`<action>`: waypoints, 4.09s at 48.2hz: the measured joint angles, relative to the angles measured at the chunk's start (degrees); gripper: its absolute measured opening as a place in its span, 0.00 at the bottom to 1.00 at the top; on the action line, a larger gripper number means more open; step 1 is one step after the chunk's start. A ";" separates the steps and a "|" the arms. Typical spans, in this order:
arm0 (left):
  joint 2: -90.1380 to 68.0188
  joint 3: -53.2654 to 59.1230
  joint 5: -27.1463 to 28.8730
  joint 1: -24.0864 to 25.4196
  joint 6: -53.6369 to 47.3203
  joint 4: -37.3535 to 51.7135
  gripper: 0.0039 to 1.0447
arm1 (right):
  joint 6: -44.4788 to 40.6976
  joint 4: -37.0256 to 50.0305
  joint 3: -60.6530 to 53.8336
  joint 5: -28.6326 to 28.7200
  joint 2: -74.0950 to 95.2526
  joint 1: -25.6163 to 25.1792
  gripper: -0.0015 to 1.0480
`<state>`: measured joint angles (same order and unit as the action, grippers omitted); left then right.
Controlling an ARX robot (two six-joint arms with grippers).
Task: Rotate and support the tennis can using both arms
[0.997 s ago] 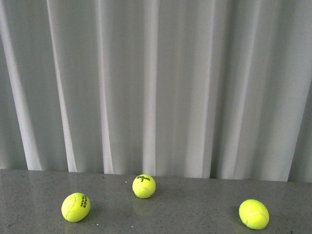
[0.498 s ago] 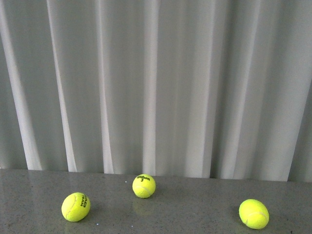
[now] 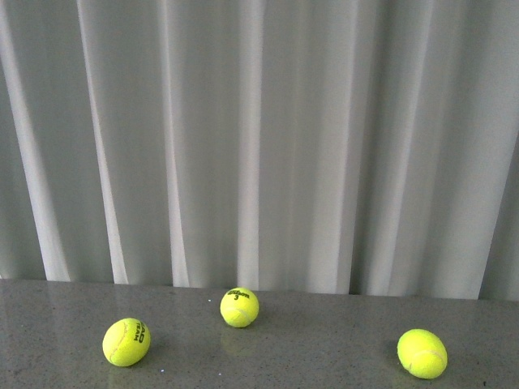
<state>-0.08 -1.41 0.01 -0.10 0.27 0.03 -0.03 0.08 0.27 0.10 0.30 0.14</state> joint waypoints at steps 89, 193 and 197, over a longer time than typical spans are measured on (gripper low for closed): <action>-105.28 -34.67 -36.39 -3.34 27.43 28.83 0.94 | 0.02 -0.04 0.00 0.00 -0.07 -0.02 0.93; -97.94 -78.99 -27.04 -18.21 13.88 -24.85 0.03 | 0.04 -0.04 0.00 0.00 -0.09 -0.02 0.93; -100.37 -88.02 -21.86 -19.98 4.85 -35.78 0.03 | 0.04 -0.04 0.00 0.00 -0.07 -0.02 0.93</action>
<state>-100.44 -89.43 -21.85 -20.08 5.13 -35.75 0.01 0.03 0.27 0.10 0.23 0.12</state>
